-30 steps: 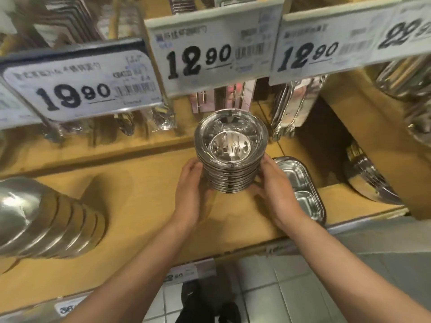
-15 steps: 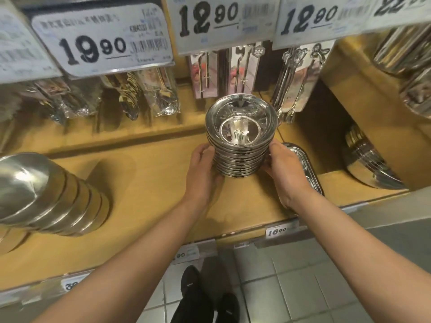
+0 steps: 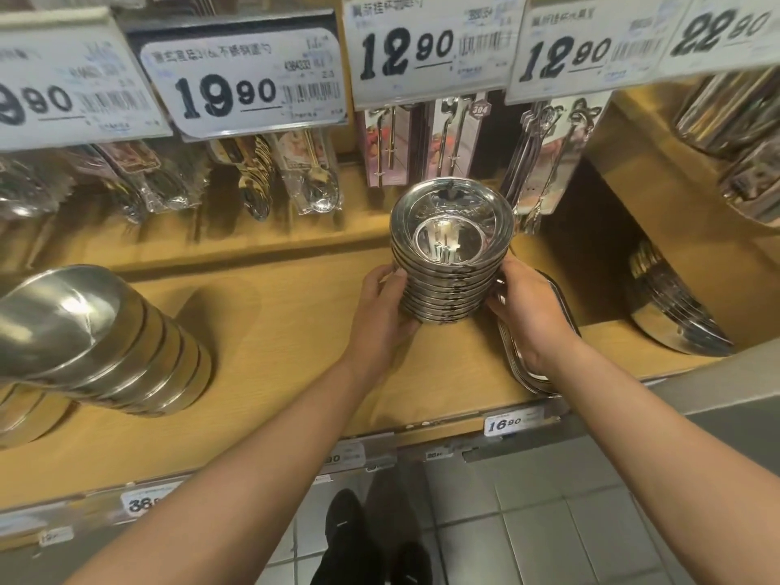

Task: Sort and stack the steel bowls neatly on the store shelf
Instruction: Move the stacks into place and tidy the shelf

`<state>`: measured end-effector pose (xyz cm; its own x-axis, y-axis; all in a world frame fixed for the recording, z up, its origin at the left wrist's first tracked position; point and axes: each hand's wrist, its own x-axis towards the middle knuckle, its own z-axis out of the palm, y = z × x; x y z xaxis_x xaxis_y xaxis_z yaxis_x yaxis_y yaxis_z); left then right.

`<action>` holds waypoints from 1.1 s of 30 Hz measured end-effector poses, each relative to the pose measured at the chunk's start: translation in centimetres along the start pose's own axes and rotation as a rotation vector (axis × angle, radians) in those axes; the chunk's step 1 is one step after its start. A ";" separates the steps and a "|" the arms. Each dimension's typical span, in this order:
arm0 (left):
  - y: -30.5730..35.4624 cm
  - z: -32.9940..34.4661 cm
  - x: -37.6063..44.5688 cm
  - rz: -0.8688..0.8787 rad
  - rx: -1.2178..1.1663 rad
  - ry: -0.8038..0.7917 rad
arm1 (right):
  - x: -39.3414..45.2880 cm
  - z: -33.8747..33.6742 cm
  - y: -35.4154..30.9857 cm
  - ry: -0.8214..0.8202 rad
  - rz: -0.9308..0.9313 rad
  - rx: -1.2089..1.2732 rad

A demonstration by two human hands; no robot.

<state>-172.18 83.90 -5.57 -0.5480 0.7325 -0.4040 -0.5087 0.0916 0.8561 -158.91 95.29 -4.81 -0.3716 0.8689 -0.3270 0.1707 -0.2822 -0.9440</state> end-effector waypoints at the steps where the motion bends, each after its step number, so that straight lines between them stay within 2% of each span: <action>1: 0.1 -0.4 -0.3 -0.009 -0.001 -0.013 | -0.5 0.0 0.0 0.016 0.018 0.045; 5: 0.1 -3.1 -3.0 0.003 0.034 0.069 | -3.8 0.5 0.8 0.079 0.030 0.071; 8: 0.3 -6.4 -6.4 0.018 0.003 0.143 | -6.3 1.8 1.6 0.074 0.112 0.090; 11: 0.6 -10.5 -9.8 0.014 0.042 0.187 | -8.1 4.5 1.4 -0.032 0.209 0.146; 17: 2.0 -20.2 -14.2 0.034 0.140 0.380 | -10.1 13.0 1.1 -0.343 0.266 -0.001; 20: 3.0 -24.2 -15.0 0.094 0.188 0.477 | -10.8 17.2 1.4 -0.412 0.259 -0.032; 25: 5.0 -28.9 -13.1 0.187 0.130 0.687 | -11.4 23.9 1.9 -0.489 0.252 -0.065; 27: 5.9 -29.6 -12.1 0.189 0.098 0.683 | -11.6 26.2 2.2 -0.522 0.210 -0.098; 31: 6.9 -29.6 -10.1 0.101 0.091 0.511 | -12.0 29.1 2.8 -0.551 0.193 -0.089; 33: 7.1 -29.1 -9.4 0.073 0.074 0.483 | -11.9 29.7 3.4 -0.550 0.194 -0.055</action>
<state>-189.99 58.04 -5.06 -0.8346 0.3442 -0.4301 -0.4183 0.1121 0.9014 -180.99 71.92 -5.39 -0.7453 0.4602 -0.4824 0.3249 -0.3811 -0.8656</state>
